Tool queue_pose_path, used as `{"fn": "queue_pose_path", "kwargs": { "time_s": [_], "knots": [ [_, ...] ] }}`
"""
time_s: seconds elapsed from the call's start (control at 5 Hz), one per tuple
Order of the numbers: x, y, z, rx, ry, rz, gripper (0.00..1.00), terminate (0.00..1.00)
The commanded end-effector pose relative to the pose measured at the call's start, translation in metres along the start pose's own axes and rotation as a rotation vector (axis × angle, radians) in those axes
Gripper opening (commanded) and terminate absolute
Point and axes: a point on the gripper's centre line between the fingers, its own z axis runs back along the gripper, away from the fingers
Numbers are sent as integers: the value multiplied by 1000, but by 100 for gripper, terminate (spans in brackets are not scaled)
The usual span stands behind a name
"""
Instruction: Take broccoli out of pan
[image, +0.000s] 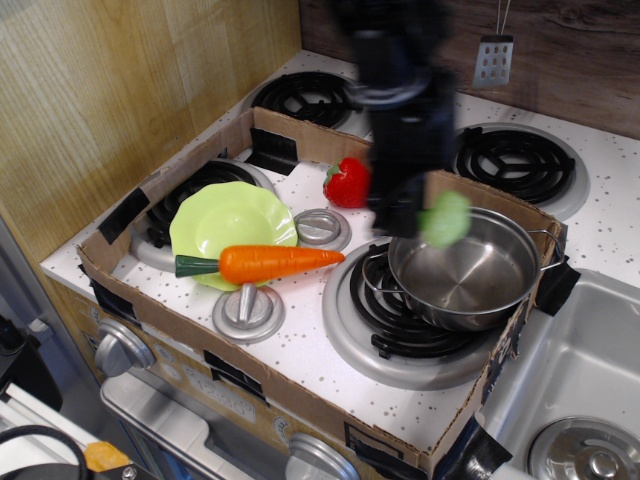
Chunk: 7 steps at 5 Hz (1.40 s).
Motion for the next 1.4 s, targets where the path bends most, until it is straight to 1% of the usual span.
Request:
{"fn": "queue_pose_path", "kwargs": {
  "time_s": [0.0, 0.2, 0.4, 0.6, 0.8, 1.0, 1.2],
  "knots": [
    [-60, 27, 14, 146, 44, -198, 0, 0],
    [-80, 46, 14, 172, 64, -276, 0, 0],
    [-94, 73, 16, 212, 89, -399, 0, 0],
    [-102, 95, 15, 209, 88, -474, 0, 0],
    [-106, 107, 8, 211, 86, -526, 0, 0],
    [-108, 119, 1, 187, 90, -556, 0, 0],
    [-112, 120, -4, 212, 113, -546, 0, 0]
  ]
}}
